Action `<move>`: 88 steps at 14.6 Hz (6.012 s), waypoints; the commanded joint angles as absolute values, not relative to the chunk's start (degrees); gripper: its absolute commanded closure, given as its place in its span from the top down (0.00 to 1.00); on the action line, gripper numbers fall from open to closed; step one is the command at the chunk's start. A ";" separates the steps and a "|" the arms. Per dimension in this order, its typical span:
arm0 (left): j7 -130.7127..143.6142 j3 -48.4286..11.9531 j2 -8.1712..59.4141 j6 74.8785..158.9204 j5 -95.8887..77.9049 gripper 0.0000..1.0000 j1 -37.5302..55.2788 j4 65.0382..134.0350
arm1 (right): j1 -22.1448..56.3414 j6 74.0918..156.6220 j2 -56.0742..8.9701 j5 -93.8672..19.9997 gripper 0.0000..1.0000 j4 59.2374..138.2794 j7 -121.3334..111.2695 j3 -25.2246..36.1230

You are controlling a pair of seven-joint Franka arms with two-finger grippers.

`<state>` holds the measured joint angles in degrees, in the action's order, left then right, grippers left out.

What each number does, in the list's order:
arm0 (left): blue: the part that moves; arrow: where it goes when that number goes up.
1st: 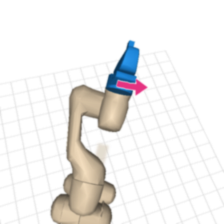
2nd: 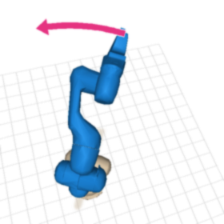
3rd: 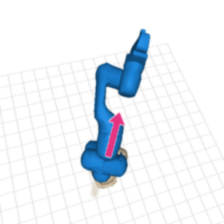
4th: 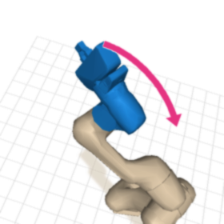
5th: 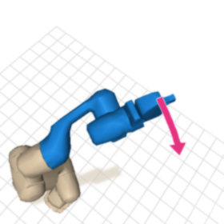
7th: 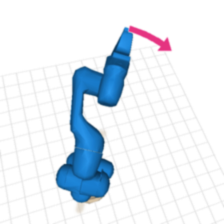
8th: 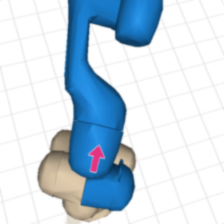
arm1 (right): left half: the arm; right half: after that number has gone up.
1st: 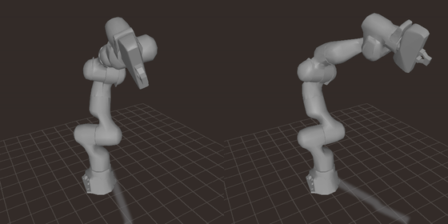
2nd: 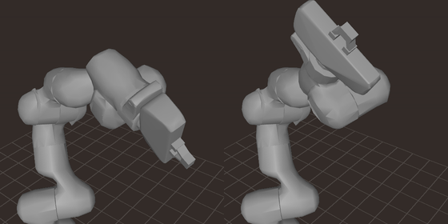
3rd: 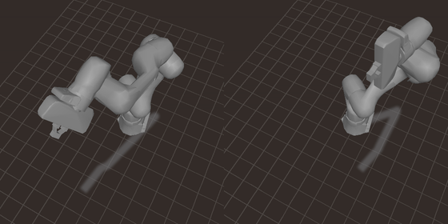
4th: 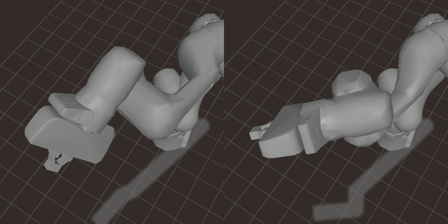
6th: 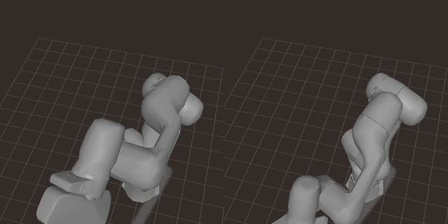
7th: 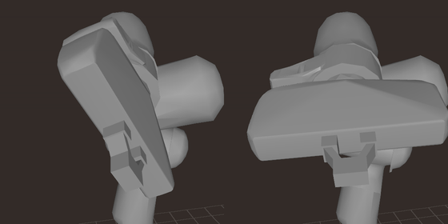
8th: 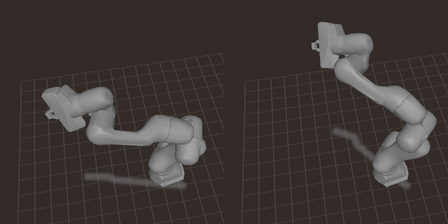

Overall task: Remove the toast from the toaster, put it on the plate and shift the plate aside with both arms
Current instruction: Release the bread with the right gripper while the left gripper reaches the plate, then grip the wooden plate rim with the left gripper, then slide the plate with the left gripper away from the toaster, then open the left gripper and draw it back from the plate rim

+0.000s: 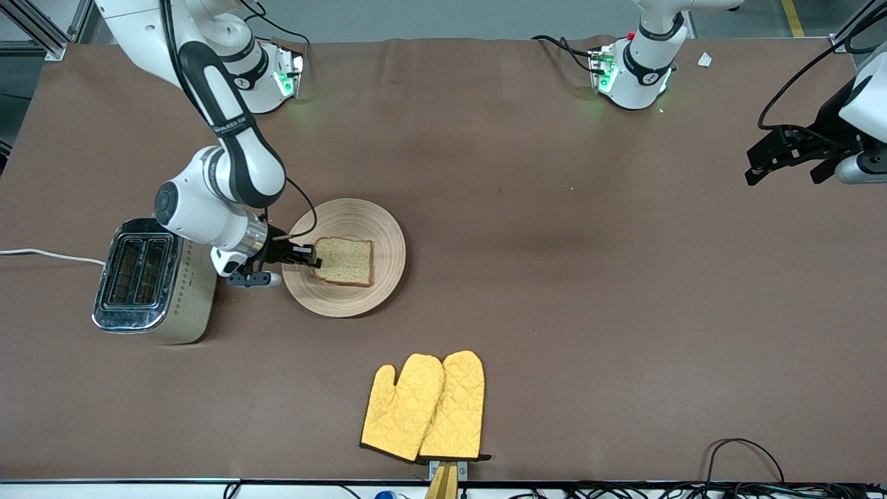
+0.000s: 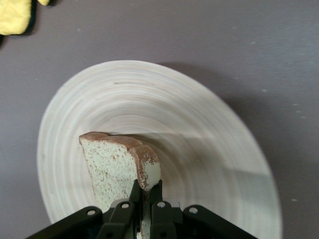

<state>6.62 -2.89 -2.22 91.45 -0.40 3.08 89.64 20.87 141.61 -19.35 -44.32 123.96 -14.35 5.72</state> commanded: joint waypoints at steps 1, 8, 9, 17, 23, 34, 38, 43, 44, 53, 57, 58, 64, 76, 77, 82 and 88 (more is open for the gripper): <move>6.07 -3.08 -1.50 90.79 0.00 1.00 3.43 88.68 | 20.13 141.86 -18.02 -45.70 0.25 125.42 -16.96 5.36; 6.06 -3.16 6.74 90.44 -19.12 1.00 3.08 92.72 | 15.56 137.57 -16.62 -34.02 0.84 124.63 -18.37 9.22; 6.15 -3.16 9.55 90.87 -22.73 1.00 3.42 92.64 | 15.56 136.24 -15.92 -32.80 0.84 124.11 -18.11 10.10; -7.25 -7.54 35.82 111.67 -51.81 1.00 11.94 90.53 | 15.47 110.70 -13.18 -14.43 0.89 103.75 -10.20 18.44; -18.45 -10.20 47.97 129.79 -72.49 1.00 24.15 86.76 | 14.68 95.83 -10.28 -3.87 0.94 88.01 -10.55 19.69; -28.82 -10.20 57.92 138.87 -88.76 0.17 34.98 78.49 | 13.45 90.79 -9.15 -1.49 1.00 78.75 -13.01 19.51; -33.04 -10.20 58.01 138.96 -89.21 0.00 35.51 78.49 | 13.09 87.89 -6.77 -1.67 1.00 79.01 -9.94 19.25; -31.65 -9.32 54.06 139.31 -84.49 0.00 34.11 78.49 | 2.62 87.28 -6.68 -1.67 1.00 79.28 -9.67 8.59; -31.03 -9.40 52.66 137.74 -79.42 0.00 30.97 78.66 | -4.59 86.58 -5.90 -1.50 1.00 79.63 -9.58 0.43; -31.88 -10.02 48.96 99.18 -54.25 0.00 -0.84 78.05 | -4.49 86.92 -5.01 2.02 1.00 80.24 -5.71 -2.29; -44.53 -9.84 49.75 87.99 -46.52 0.00 -15.61 78.13 | -4.31 86.92 -5.01 2.02 1.00 80.16 -6.06 -2.20; -46.91 -9.84 49.83 87.63 -44.23 0.00 -18.52 78.22 | -4.31 86.92 -5.01 2.02 1.00 80.16 -6.06 -2.20; -52.99 -9.84 54.22 85.87 -39.46 0.00 -29.61 78.66 | -4.39 86.92 -5.01 2.02 1.00 80.16 -6.24 -2.20; -46.96 -8.26 54.59 85.78 -29.56 1.00 -27.27 68.85 | -4.92 87.10 -5.19 1.93 1.00 80.16 -7.29 -2.20; -45.37 -8.26 52.93 85.78 -27.62 1.00 -25.68 67.34 | -4.92 87.27 -5.19 2.02 1.00 80.16 -7.38 -2.20; -39.04 -7.56 38.35 89.20 -12.78 1.00 -13.21 66.71 | -5.36 87.80 -5.19 1.32 1.00 80.68 -7.21 -1.76; -13.25 -7.56 23.49 86.41 -0.89 1.00 1.03 66.80 | -5.88 85.26 -3.87 1.58 1.00 80.24 -7.38 -1.32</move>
